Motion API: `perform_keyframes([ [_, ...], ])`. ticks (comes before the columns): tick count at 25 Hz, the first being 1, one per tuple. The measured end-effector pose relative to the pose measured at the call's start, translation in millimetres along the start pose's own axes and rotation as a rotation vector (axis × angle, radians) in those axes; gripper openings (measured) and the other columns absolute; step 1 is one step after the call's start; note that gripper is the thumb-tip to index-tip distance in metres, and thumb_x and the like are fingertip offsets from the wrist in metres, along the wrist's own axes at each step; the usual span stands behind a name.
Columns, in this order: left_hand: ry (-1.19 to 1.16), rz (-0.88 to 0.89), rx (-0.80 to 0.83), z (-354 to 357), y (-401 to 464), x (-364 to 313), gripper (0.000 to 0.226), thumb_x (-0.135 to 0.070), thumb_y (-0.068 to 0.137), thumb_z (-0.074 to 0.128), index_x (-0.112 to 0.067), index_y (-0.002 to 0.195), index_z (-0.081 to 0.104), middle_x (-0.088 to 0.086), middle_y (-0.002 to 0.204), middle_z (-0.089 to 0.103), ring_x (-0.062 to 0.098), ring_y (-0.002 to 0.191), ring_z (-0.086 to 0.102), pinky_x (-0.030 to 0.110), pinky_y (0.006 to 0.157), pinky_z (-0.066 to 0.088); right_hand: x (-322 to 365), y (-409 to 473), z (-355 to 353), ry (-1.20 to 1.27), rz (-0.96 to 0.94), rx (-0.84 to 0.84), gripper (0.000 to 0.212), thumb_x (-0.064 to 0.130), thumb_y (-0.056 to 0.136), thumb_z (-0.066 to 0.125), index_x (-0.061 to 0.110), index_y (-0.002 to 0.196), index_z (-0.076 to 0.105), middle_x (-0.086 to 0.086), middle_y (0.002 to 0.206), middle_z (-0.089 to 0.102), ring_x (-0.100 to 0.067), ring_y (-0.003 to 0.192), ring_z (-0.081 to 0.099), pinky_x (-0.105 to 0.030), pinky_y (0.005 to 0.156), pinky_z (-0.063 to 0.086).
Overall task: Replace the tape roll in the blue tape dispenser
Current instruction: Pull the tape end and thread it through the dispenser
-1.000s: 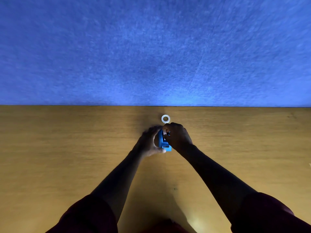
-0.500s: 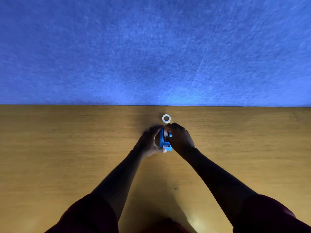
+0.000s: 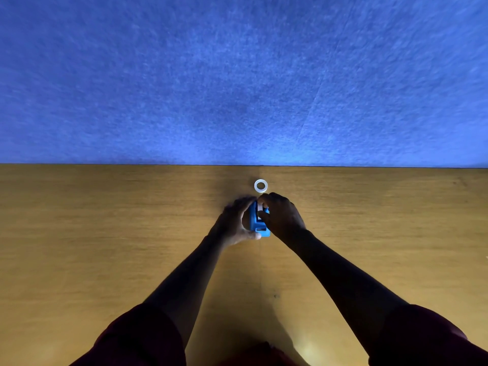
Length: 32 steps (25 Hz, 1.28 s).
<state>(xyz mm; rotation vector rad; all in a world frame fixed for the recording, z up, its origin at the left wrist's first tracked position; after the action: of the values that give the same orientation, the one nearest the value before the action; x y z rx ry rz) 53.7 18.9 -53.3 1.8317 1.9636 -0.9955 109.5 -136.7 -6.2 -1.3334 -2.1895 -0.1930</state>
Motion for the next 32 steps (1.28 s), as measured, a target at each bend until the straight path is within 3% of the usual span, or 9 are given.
perform_keyframes([
  [8, 0.005, 0.015, 0.006, -2.5, -1.8, -2.0, 0.107, -0.039, 0.068, 0.089, -0.034, 0.154, 0.026, -0.005, 0.161, 0.032, 0.027, 0.144, 0.035, 0.043, 0.111, 0.042, 2.0, 6.1, -1.8, -0.024, 0.046, 0.050, 0.025, 0.016, 0.084, 0.072, 0.016, 0.107, 0.061, -0.003, 0.103, 0.067, -0.021, 0.088, 0.066, -0.040, 0.075, 0.058],
  [13, 0.009, 0.002, 0.013, -2.3, -2.1, -2.3, 0.108, -0.040, 0.069, 0.089, -0.035, 0.155, 0.025, -0.006, 0.162, 0.031, 0.027, 0.145, 0.033, 0.044, 0.110, 0.043, 2.6, 2.9, 0.7, -0.010, 0.040, 0.018, 0.022, 0.016, 0.085, 0.072, 0.017, 0.105, 0.062, -0.001, 0.099, 0.068, -0.018, 0.085, 0.067, -0.032, 0.069, 0.056],
  [18, 0.005, -0.013, 0.022, -2.6, -1.8, -1.0, 0.106, -0.040, 0.068, 0.089, -0.034, 0.154, 0.027, -0.008, 0.161, 0.031, 0.026, 0.145, 0.032, 0.048, 0.110, 0.045, 3.6, 9.8, -5.1, 0.002, 0.087, 0.065, 0.013, 0.019, 0.087, 0.067, 0.016, 0.100, 0.069, -0.004, 0.096, 0.073, -0.023, 0.085, 0.070, -0.042, 0.073, 0.061],
  [22, 0.009, -0.014, 0.018, -1.3, -0.7, 0.3, 0.106, -0.040, 0.067, 0.089, -0.036, 0.153, 0.028, -0.009, 0.160, 0.032, 0.027, 0.144, 0.034, 0.048, 0.109, 0.046, 4.8, 12.1, -5.5, -0.003, 0.071, 0.080, 0.014, 0.017, 0.087, 0.070, 0.013, 0.100, 0.068, -0.006, 0.096, 0.073, -0.023, 0.086, 0.071, -0.041, 0.074, 0.061],
  [27, 0.006, 0.009, 0.002, 0.6, 0.7, 2.2, 0.108, -0.041, 0.067, 0.089, -0.040, 0.152, 0.023, -0.007, 0.160, 0.031, 0.027, 0.144, 0.033, 0.038, 0.105, 0.040, 3.7, 8.9, -3.9, 0.004, 0.059, 0.071, 0.020, 0.016, 0.085, 0.071, 0.015, 0.103, 0.063, -0.004, 0.098, 0.069, -0.021, 0.085, 0.068, -0.038, 0.071, 0.059],
  [32, 0.010, 0.001, 0.005, 1.7, 1.3, 4.5, 0.111, -0.042, 0.066, 0.090, -0.041, 0.153, 0.021, -0.007, 0.161, 0.030, 0.027, 0.144, 0.033, 0.043, 0.107, 0.044, 4.0, 6.4, -2.5, -0.020, 0.048, 0.071, 0.025, 0.017, 0.083, 0.073, 0.016, 0.104, 0.061, -0.003, 0.098, 0.068, -0.021, 0.084, 0.067, -0.038, 0.070, 0.058],
])
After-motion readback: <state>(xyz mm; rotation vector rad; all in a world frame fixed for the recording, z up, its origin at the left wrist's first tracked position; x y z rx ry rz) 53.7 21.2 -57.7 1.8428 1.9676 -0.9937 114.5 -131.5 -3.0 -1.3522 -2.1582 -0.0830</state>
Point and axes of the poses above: each hand's wrist, its own y-axis towards the middle knuckle, its own z-axis out of the palm, x = y × z, the point moved 1 cm from there along y, towards the middle knuckle
